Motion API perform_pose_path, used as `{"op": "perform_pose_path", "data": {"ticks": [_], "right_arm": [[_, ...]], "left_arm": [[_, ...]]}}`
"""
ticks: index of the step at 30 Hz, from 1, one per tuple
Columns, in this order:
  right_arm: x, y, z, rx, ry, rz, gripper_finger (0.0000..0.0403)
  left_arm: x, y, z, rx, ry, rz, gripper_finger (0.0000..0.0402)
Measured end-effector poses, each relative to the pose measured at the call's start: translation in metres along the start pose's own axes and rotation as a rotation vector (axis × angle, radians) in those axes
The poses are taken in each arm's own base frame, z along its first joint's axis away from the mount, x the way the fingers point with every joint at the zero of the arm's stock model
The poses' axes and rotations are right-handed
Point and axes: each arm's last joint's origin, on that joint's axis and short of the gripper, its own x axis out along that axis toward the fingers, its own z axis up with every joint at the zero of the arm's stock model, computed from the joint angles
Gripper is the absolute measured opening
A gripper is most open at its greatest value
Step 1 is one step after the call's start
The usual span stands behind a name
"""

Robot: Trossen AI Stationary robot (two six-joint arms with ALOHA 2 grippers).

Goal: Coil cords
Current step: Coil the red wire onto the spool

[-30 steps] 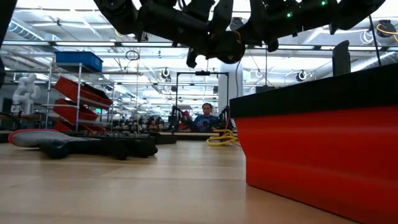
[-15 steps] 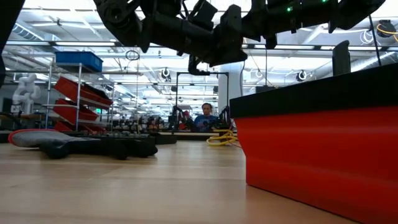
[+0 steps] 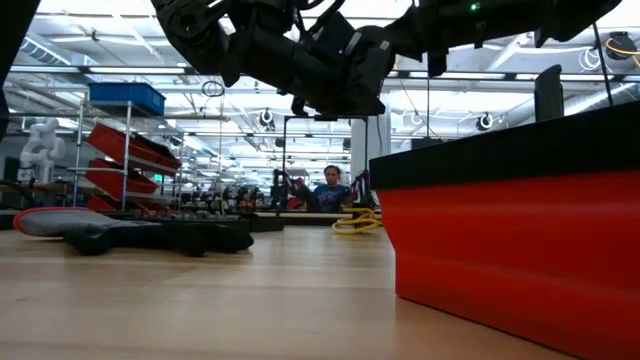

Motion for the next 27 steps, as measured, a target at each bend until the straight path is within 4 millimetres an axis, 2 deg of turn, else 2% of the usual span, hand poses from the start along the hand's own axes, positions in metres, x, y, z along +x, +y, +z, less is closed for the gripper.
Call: {"op": "perform_pose_path", "data": {"ticks": [8,22,27], "right_arm": [[-0.016,-0.004,0.016,0.019,-0.013,0.033,0.0000],[-0.030,-0.006,0.033,0.076,-0.071,0.119,0.0000],[-0.030,-0.006,0.033,0.085,-0.080,0.126,0.0000]], "left_arm": [[-0.001,-0.003,0.000,0.050,-0.007,-0.068,0.0111],[0.000,-0.004,0.001,0.069,-0.013,-0.128,0.0113],[-0.001,-0.006,0.002,0.058,-0.038,-0.211,0.0113]]}}
